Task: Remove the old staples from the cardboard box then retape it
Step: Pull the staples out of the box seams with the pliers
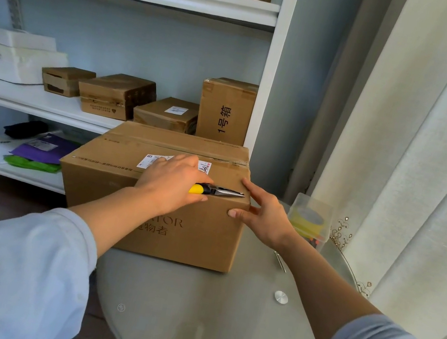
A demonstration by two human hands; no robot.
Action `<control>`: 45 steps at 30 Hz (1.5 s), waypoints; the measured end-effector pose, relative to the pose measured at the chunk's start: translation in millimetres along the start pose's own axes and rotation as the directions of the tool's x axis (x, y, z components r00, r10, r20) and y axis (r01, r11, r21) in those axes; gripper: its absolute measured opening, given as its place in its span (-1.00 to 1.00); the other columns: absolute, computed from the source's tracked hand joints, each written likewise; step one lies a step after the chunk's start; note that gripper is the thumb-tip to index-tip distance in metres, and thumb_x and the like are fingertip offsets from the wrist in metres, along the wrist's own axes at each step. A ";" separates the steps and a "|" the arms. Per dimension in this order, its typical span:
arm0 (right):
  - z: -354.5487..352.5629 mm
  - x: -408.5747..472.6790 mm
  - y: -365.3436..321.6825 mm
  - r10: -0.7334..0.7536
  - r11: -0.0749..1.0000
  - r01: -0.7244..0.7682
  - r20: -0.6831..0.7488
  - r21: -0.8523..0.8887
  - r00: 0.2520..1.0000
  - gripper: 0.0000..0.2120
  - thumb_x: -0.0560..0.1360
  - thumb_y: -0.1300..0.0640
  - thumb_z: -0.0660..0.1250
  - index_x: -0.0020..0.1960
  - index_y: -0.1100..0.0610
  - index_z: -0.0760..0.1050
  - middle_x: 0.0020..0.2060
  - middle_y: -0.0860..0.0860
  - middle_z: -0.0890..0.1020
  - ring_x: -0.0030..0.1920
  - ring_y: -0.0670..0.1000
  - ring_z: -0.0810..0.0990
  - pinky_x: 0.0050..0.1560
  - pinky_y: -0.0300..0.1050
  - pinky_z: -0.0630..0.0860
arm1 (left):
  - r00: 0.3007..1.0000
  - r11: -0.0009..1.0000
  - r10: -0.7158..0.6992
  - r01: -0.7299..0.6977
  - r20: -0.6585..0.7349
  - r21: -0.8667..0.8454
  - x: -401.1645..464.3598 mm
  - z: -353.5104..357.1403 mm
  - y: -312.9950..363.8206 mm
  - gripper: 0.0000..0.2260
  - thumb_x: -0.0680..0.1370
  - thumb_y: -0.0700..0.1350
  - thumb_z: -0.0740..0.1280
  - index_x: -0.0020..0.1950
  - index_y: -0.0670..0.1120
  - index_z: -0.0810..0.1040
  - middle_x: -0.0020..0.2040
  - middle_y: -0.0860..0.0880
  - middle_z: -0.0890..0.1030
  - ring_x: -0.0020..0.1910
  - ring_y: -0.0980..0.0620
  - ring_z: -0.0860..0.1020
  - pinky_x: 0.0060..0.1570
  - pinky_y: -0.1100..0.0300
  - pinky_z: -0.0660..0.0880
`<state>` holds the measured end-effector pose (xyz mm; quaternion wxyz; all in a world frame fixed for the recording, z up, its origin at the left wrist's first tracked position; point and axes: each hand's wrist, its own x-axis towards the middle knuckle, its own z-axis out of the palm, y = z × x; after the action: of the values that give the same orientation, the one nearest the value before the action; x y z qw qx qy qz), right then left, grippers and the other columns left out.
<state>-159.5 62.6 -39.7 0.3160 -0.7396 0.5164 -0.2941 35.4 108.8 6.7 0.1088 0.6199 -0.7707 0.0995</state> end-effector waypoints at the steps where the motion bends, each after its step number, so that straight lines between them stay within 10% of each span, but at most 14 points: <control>1: -0.5 -0.7 -1.1 0.003 1.000 -0.003 0.001 -0.009 1.000 -0.28 0.47 -0.01 0.39 0.52 -0.13 0.11 0.43 -0.02 0.31 0.39 0.11 0.36 0.36 0.20 0.38 | 1.000 1.000 -0.002 0.002 0.003 -0.010 0.2 0.0 -0.6 -0.61 0.55 0.15 0.25 0.38 0.21 0.38 0.10 0.04 0.40 0.22 0.02 0.38 0.12 0.10 0.34; 7: -4.4 -8.7 -11.7 -0.064 0.953 0.059 -0.008 -0.297 0.998 -0.30 0.52 -0.12 0.29 0.55 -0.05 0.05 0.53 -0.05 0.16 0.49 0.07 0.22 0.42 0.08 0.25 | 0.999 0.997 -0.021 0.025 0.049 -0.075 2.9 0.3 -6.1 -0.63 0.54 0.14 0.27 0.35 0.24 0.40 0.11 0.05 0.41 0.21 0.04 0.37 0.11 0.09 0.33; 15: -10.3 -10.2 -21.0 -0.146 0.980 0.116 -0.188 -0.164 0.971 -0.64 0.53 0.08 0.35 0.32 0.08 0.50 0.24 -0.04 0.57 0.28 -0.03 0.48 0.33 -0.03 0.42 | 0.998 0.981 -0.032 0.041 0.053 -0.190 6.3 5.0 -11.4 -0.65 0.52 0.13 0.31 0.31 0.24 0.44 0.02 0.09 0.39 0.12 0.06 0.37 0.04 0.08 0.37; 45: -12.1 -10.3 -21.1 -0.061 0.995 0.077 -0.220 0.065 0.974 -0.76 0.54 0.18 0.33 0.19 0.14 0.59 0.10 0.01 0.64 0.13 -0.04 0.56 0.24 -0.11 0.48 | 0.997 0.989 -0.001 0.013 0.083 -0.149 15.7 1.9 -11.0 -0.59 0.48 0.15 0.35 0.32 0.19 0.46 0.04 0.04 0.42 0.15 0.01 0.39 0.01 0.06 0.42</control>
<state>-159.5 76.0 -17.0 0.2740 -0.7084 0.5109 -0.4025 42.8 91.4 9.6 0.1234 0.6162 -0.7777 0.0155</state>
